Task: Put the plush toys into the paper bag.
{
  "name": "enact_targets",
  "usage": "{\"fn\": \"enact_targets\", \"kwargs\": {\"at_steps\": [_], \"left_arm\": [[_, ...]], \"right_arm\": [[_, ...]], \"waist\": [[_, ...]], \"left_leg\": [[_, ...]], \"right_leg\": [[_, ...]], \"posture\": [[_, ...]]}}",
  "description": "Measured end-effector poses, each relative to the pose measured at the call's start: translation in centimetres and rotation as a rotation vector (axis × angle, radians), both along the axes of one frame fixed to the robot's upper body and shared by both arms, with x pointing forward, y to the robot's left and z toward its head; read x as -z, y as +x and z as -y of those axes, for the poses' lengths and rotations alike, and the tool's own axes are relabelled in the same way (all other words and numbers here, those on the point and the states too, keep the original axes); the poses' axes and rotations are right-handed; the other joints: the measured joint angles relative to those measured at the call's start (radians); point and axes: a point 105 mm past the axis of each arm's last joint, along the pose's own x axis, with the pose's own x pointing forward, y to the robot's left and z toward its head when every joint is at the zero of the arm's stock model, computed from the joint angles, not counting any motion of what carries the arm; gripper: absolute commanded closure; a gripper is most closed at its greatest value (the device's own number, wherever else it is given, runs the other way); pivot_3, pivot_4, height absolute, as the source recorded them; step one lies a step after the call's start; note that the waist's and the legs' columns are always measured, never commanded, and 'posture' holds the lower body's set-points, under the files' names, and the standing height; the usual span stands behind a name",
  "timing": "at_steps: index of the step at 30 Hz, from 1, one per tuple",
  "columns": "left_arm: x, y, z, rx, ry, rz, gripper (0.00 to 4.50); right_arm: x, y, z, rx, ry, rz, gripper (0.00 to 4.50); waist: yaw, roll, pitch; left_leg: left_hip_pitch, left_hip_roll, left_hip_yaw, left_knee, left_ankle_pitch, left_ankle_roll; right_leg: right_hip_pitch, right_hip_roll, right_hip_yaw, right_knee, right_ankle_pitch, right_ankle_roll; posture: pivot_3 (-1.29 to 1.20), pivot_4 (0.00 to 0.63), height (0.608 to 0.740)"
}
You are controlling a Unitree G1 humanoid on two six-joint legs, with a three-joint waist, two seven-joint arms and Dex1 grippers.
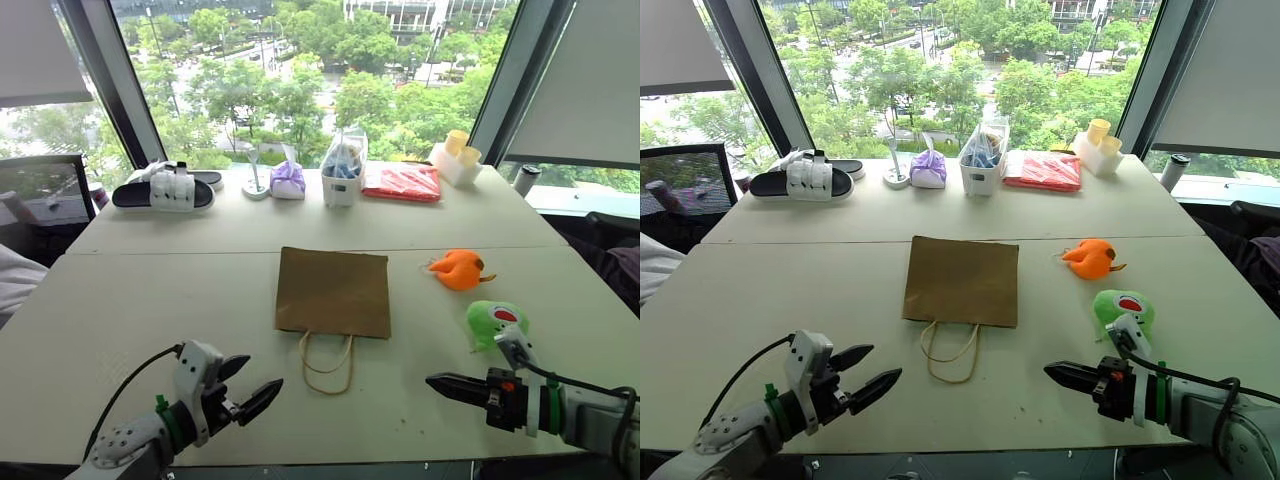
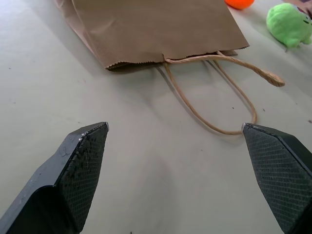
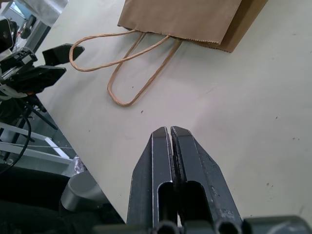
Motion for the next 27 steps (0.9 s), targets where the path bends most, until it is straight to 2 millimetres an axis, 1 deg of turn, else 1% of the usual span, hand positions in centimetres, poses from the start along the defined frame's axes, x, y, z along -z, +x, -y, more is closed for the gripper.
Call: {"fn": "enact_targets", "kwargs": {"at_steps": [7,12,15,17,18,19,20,21,23,24,25,27], "left_arm": [[-0.3,0.5,-0.3,0.014,0.001,0.031,0.0],[-0.5,1.4,-1.5,0.016,0.039,0.042,0.0],[-1.4,2.5,-2.1,0.038,0.092,0.09,0.0],[-2.3,3.5,-2.4,0.098,0.177,0.142,0.0],[-3.1,4.3,-2.3,0.152,0.242,0.187,0.0],[-4.0,5.0,-2.0,0.197,0.289,0.236,0.0],[-5.1,6.0,-1.3,0.26,0.336,0.304,0.0],[-5.8,6.6,-0.7,0.296,0.357,0.35,0.0],[-6.6,7.9,0.9,0.382,0.369,0.412,0.0],[-6.5,8.2,1.6,0.431,0.385,0.426,0.0],[-5.9,8.3,2.2,0.494,0.418,0.433,0.0],[-4.6,8.2,2.9,0.602,0.489,0.442,0.0]], "right_arm": [[0.2,0.1,0.0,0.004,-0.01,0.01,4.46],[0.3,0.2,-0.3,0.022,0.001,0.027,4.46],[0.2,0.2,-0.6,0.03,0.004,0.039,4.46],[0.0,0.2,-0.8,0.029,-0.003,0.053,4.46],[-0.3,0.3,-1.0,0.024,-0.007,0.067,4.46],[-0.7,0.3,-1.2,0.019,-0.005,0.08,4.46],[-1.1,0.5,-1.4,0.017,-0.004,0.097,4.46],[-1.4,0.8,-1.5,0.015,-0.006,0.114,4.46],[-1.9,1.1,-1.8,0.031,-0.012,0.147,4.46],[-2.0,1.1,-2.0,0.044,-0.005,0.158,4.46],[-1.9,1.1,-2.2,0.057,-0.003,0.161,4.46],[-1.7,0.9,-2.2,0.09,-0.002,0.162,4.46]], "waist": [[0.001,0.0,0.0],[0.0,0.0,0.0],[0.001,0.0,0.0],[0.004,0.0,0.0],[0.006,0.0,0.0],[0.006,0.0,0.0],[0.01,0.0,0.0],[0.011,0.0,0.0],[0.015,0.0,0.0],[0.016,0.0,0.0],[0.016,0.0,0.0],[0.012,0.0,0.0]], "left_leg": [[0.0,0.0,0.0,0.0,0.0,0.0],[0.0,0.0,0.0,0.0,0.0,0.0],[0.0,0.0,0.0,0.0,0.0,0.0],[0.0,0.0,-0.001,0.0,0.0,0.0],[0.0,-0.001,-0.001,0.001,0.0,0.0],[0.0,-0.001,-0.001,0.001,0.0,0.0],[0.0,-0.001,0.0,0.001,0.0,0.0],[0.0,-0.001,0.0,0.001,0.0,0.0],[0.0,-0.001,0.0,0.001,0.0,0.0],[0.0,-0.001,0.0,0.0,0.0,0.0],[0.0,-0.001,0.0,0.0,0.0,0.0],[0.0,-0.001,0.0,-0.003,0.0,0.0]], "right_leg": [[0.0,0.0,0.0,0.0,0.0,0.0],[0.0,0.0,0.0,0.0,0.0,0.0],[0.0,0.0,0.0,0.0,0.0,0.0],[0.0,0.001,0.0,0.001,0.0,0.0],[0.0,0.001,0.0,0.001,0.0,0.0],[0.0,0.001,0.0,0.001,0.0,0.0],[0.0,0.001,0.0,0.001,0.0,0.0],[0.0,0.001,0.0,0.0,0.0,0.0],[0.0,0.001,0.0,0.0,0.001,0.001],[0.0,0.001,0.0,0.001,0.001,0.001],[-0.001,0.001,0.0,0.001,0.002,0.004],[-0.002,0.001,0.0,0.001,0.003,0.004]], "posture": [[0.0,0.15,0.74],[0.0,0.15,0.74],[0.0,0.15,0.74],[0.0,0.15,0.74],[0.0,0.15,0.74],[0.0,0.15,0.74],[0.0,0.15,0.74],[0.0,0.15,0.74],[0.0,0.15,0.74],[0.0,0.15,0.74],[0.0,0.15,0.74],[0.0,0.15,0.74]]}}
